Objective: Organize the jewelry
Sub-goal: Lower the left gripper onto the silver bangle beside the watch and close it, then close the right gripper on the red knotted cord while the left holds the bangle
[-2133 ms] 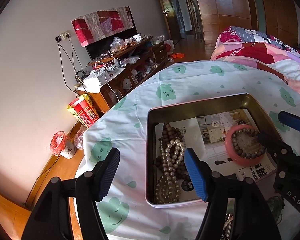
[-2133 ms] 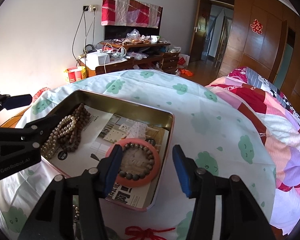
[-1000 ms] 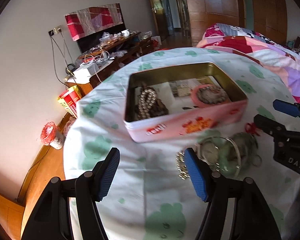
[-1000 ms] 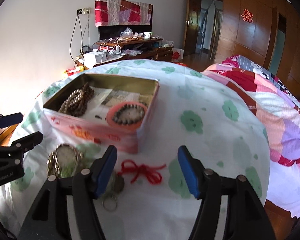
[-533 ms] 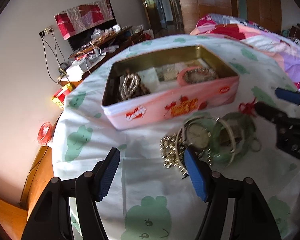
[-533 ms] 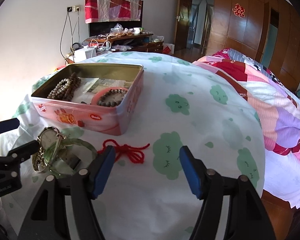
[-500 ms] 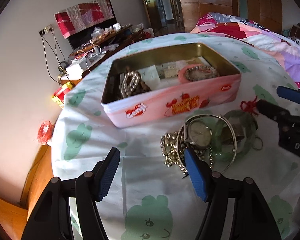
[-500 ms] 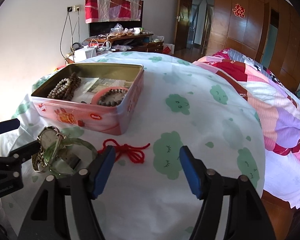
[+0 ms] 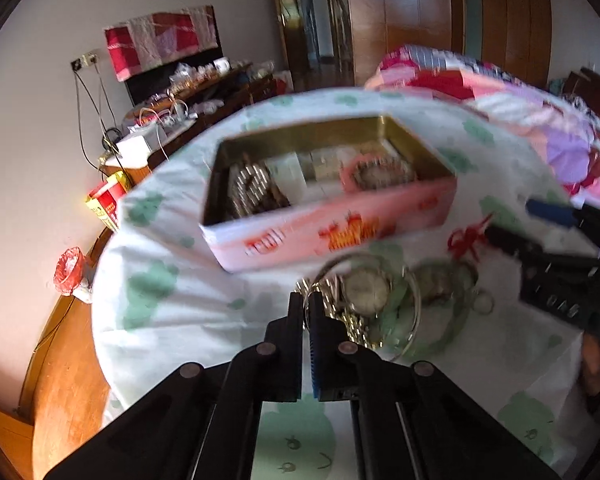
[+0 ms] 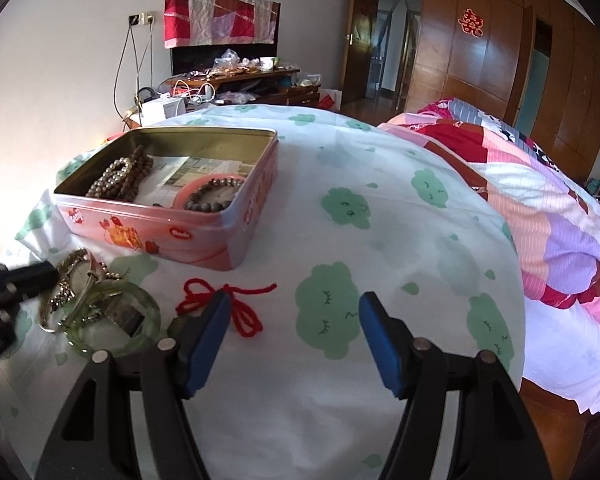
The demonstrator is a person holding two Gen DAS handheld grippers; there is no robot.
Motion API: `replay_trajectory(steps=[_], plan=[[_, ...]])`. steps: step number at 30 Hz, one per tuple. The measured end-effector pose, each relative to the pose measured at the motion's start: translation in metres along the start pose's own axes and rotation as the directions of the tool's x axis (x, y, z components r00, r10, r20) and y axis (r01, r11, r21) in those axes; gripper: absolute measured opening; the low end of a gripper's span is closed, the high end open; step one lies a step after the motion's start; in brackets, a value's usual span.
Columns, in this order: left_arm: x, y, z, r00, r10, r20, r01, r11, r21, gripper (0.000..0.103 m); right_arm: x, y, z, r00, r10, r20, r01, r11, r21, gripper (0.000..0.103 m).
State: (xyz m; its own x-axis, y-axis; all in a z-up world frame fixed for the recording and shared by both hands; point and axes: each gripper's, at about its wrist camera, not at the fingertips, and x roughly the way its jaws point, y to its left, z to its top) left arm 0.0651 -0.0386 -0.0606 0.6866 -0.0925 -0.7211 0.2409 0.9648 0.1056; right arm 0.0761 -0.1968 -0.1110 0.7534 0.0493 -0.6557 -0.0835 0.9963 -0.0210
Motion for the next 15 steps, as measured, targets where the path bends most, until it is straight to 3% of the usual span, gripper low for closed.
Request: replay_trajectory(steps=[8, 15], plan=[[-0.015, 0.034, 0.008, 0.999, 0.035, 0.040, -0.032, 0.996, -0.082, 0.001, 0.000, -0.001, 0.000, 1.000, 0.019, -0.007, -0.019, 1.000, -0.004, 0.069], [-0.011, 0.043, 0.004, 0.990, 0.133, 0.049, -0.130, 0.989, -0.065, 0.002, 0.007, 0.015, 0.006, 0.997, 0.058, -0.045, -0.061, 0.996, -0.068, 0.068]])
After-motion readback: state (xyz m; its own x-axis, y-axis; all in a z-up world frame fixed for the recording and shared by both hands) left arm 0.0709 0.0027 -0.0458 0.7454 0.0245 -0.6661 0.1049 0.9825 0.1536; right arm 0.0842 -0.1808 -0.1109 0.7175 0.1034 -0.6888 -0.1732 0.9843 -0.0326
